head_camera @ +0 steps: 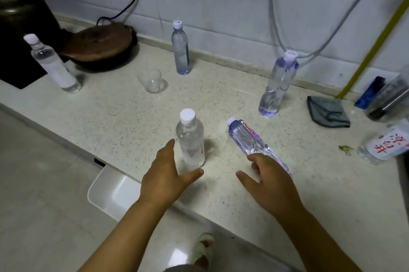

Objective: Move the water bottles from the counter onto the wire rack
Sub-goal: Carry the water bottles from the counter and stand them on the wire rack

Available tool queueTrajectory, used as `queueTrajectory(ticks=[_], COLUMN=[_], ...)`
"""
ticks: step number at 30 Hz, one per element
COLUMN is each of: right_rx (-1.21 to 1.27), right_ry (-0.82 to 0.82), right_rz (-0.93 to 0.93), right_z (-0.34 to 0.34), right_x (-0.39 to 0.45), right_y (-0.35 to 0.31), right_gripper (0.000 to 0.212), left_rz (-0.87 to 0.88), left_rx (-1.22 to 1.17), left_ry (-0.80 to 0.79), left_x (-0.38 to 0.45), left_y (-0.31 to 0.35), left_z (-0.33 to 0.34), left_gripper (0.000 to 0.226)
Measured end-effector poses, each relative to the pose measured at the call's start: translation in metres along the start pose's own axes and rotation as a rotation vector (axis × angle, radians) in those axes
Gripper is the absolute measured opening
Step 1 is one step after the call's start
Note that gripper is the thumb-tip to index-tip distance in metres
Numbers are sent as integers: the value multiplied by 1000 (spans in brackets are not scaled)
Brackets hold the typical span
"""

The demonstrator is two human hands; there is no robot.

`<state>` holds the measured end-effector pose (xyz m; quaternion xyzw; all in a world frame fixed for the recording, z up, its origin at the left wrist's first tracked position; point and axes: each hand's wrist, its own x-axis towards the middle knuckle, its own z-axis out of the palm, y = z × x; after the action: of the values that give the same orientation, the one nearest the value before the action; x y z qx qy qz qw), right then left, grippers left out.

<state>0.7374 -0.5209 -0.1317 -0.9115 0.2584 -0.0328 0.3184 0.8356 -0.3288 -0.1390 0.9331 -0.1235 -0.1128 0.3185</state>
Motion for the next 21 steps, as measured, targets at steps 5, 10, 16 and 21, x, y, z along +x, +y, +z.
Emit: queueTrajectory(ticks=[5,10,16,21], right_rx=[-46,-69,-155,-267], right_ry=[-11,-49,-31,-38], right_rz=[74,116,117,113], right_z=[8,13,22,36], right_x=[36,53,82,107], right_y=[-7,4,24,36], right_gripper=[59,57,51,65], left_rz=[27,76,-10,-42], left_rx=[-87,-254,-390,-401], left_ry=[-62,-62,-20,-19], left_x=[51,68,74,82], left_y=[-8,-7,-8,-3], left_z=[-2,11,22,21], left_gripper=[110,75,74,59])
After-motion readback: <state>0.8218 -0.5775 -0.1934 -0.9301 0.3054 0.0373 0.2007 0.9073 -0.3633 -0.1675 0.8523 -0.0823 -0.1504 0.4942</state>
